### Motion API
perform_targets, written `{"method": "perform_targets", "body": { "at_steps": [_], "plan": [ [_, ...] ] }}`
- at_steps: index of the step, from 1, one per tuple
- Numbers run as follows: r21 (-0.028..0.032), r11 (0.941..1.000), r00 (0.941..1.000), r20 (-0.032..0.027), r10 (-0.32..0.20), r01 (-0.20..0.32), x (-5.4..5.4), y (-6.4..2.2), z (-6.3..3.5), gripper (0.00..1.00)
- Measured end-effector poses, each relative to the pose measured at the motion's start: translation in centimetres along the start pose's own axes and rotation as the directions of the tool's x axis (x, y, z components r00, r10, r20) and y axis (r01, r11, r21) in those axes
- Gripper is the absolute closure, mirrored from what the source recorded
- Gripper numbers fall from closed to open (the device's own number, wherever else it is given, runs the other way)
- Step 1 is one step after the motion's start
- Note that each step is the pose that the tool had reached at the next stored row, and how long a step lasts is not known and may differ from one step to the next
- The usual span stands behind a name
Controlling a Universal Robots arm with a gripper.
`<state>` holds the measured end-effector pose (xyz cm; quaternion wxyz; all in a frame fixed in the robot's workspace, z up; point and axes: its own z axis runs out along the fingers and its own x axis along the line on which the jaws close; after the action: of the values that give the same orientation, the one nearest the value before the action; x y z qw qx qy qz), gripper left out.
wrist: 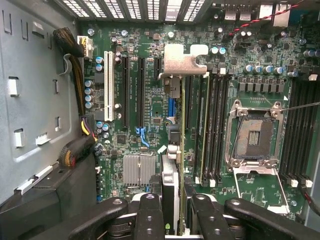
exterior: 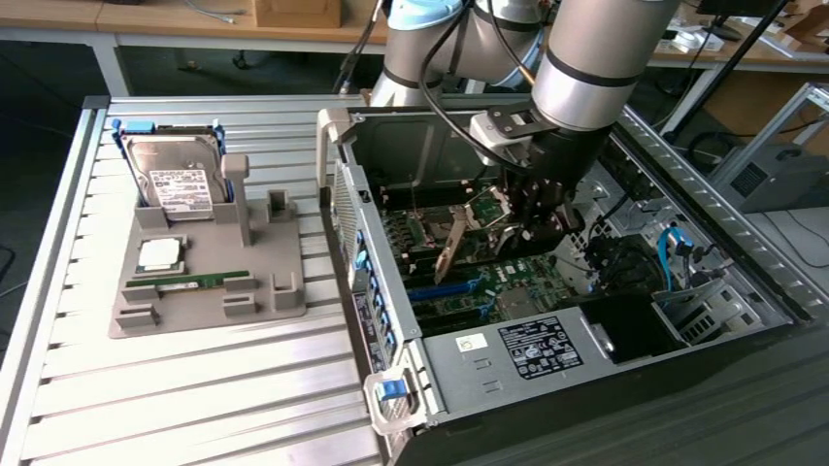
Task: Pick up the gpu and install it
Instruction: 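Insert the gpu into the slot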
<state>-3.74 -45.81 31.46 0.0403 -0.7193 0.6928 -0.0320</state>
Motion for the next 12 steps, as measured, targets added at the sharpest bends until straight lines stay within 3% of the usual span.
{"method": "perform_targets", "body": {
  "at_steps": [10, 12],
  "plan": [
    [0.0000, 1.0000, 1.0000, 0.0000, 0.000, 0.000, 0.00, 0.00, 0.00, 0.73],
    [0.0000, 1.0000, 1.0000, 0.0000, 0.000, 0.000, -0.01, 0.34, 0.01, 0.73]
  ]
}}
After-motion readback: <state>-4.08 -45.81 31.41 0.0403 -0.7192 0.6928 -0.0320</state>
